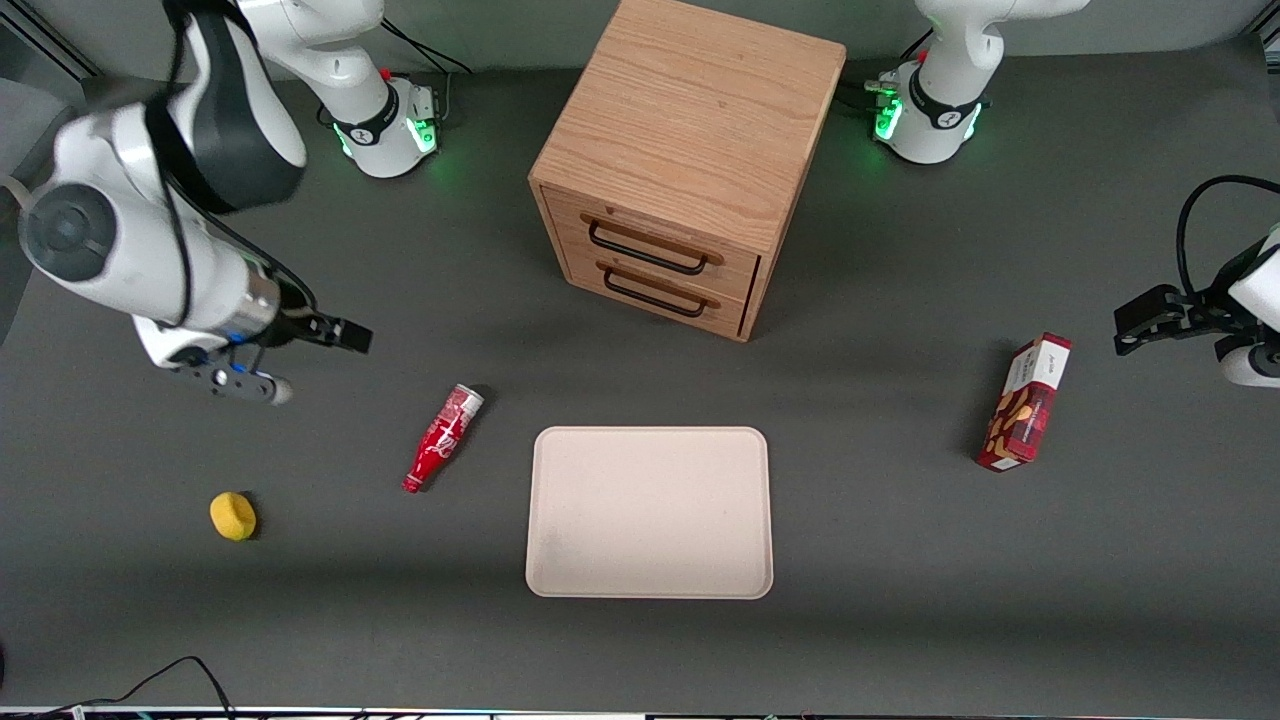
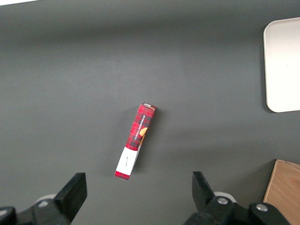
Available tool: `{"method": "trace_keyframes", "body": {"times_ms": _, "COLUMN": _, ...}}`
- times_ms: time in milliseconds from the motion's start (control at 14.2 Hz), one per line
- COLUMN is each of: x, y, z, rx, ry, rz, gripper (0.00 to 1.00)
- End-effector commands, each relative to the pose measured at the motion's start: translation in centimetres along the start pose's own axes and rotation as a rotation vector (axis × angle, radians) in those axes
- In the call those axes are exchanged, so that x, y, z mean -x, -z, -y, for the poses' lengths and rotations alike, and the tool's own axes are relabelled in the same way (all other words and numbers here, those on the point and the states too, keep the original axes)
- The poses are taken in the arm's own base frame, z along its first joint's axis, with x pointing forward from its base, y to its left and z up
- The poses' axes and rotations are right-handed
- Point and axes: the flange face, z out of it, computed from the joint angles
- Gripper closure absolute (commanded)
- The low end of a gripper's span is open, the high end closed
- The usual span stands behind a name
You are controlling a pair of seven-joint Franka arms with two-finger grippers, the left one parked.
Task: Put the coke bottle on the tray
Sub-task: 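Move the right gripper down over the red Coca-Cola bottle's cap end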
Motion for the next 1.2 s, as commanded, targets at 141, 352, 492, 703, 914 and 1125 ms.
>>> {"method": "trace_keyframes", "body": {"times_ms": 141, "x": -1.6, "y": -7.0, "z": 2.7, "rx": -0.010, "ry": -0.073, "rz": -0.054, "gripper": 0.00}}
{"method": "trace_keyframes", "body": {"times_ms": 352, "x": -2.0, "y": -12.0, "z": 3.0, "rx": -0.044, "ry": -0.106, "rz": -0.106, "gripper": 0.00}}
{"method": "trace_keyframes", "body": {"times_ms": 492, "x": -2.6, "y": -13.8, "z": 3.2, "rx": -0.055, "ry": -0.125, "rz": -0.122, "gripper": 0.00}}
{"method": "trace_keyframes", "body": {"times_ms": 703, "x": -2.6, "y": -17.3, "z": 4.0, "rx": -0.048, "ry": -0.166, "rz": -0.158, "gripper": 0.00}}
{"method": "trace_keyframes", "body": {"times_ms": 914, "x": -3.1, "y": -20.4, "z": 4.6, "rx": -0.038, "ry": -0.191, "rz": -0.203, "gripper": 0.00}}
{"method": "trace_keyframes", "body": {"times_ms": 1125, "x": -3.0, "y": -23.2, "z": 4.8, "rx": -0.009, "ry": -0.178, "rz": -0.199, "gripper": 0.00}}
